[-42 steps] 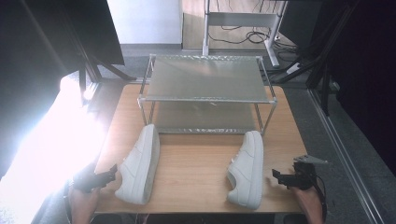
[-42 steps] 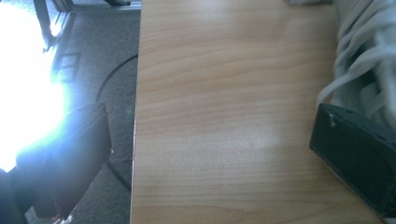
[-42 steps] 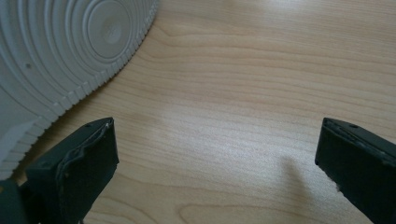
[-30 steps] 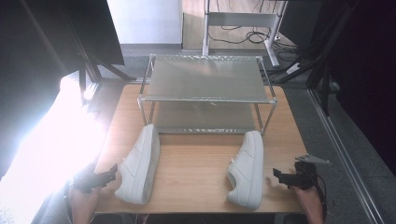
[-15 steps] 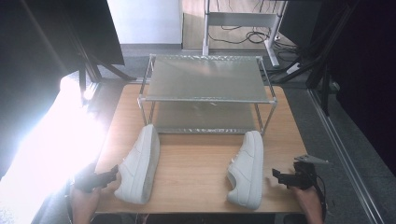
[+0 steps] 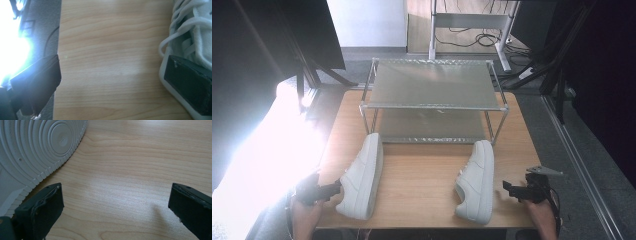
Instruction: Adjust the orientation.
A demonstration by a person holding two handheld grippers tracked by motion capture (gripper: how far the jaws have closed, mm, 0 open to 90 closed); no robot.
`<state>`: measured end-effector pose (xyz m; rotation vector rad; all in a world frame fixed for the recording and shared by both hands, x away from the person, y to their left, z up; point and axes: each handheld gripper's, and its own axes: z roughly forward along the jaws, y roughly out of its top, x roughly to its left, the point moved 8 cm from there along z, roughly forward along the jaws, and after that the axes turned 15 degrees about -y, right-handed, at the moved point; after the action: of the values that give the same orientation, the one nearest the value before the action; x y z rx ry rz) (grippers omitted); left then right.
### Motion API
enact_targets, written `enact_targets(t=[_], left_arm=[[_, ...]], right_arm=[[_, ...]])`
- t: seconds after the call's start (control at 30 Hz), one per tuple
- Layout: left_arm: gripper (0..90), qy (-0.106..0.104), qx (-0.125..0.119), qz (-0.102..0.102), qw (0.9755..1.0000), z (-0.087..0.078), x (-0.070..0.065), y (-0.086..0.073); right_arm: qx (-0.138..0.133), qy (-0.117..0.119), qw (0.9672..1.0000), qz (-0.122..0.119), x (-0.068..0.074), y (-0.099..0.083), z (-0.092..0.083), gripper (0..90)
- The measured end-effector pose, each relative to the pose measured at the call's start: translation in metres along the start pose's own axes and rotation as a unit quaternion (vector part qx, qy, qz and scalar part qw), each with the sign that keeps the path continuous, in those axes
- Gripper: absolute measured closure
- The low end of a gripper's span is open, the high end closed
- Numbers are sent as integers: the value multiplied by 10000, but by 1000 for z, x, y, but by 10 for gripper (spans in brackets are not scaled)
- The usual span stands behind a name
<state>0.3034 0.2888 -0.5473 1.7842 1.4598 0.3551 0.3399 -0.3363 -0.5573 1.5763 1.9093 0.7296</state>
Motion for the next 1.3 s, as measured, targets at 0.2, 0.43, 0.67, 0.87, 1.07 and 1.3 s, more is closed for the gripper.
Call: enact_targets(t=[0.2, 0.43, 0.67, 0.87, 1.07, 1.3], left_arm=[[17, -140, -170, 54, 9997, -3, -11, 8], [14, -442, -370, 196, 9981, -2, -32, 21], [5, -490, -295, 379, 9976, 5, -45, 24], [0, -1029, -443, 346, 9931, 12, -62, 29], [0, -1549, -435, 507, 9857, 26, -94, 35], [0, -1678, -189, 877, 9817, 44, -121, 36]], right_arm=[[29, 18, 10000, -18, 1, -1, 0, 11], [50, 32, 10000, -16, 1, -1, 0, 20], [54, 45, 10000, -14, 1, -1, 0, 27], [74, 60, 10000, -22, 1, -2, 1, 35], [89, 69, 9999, -20, 2, -2, 1, 43], [82, 77, 9999, -30, 1, -2, 0, 45]])
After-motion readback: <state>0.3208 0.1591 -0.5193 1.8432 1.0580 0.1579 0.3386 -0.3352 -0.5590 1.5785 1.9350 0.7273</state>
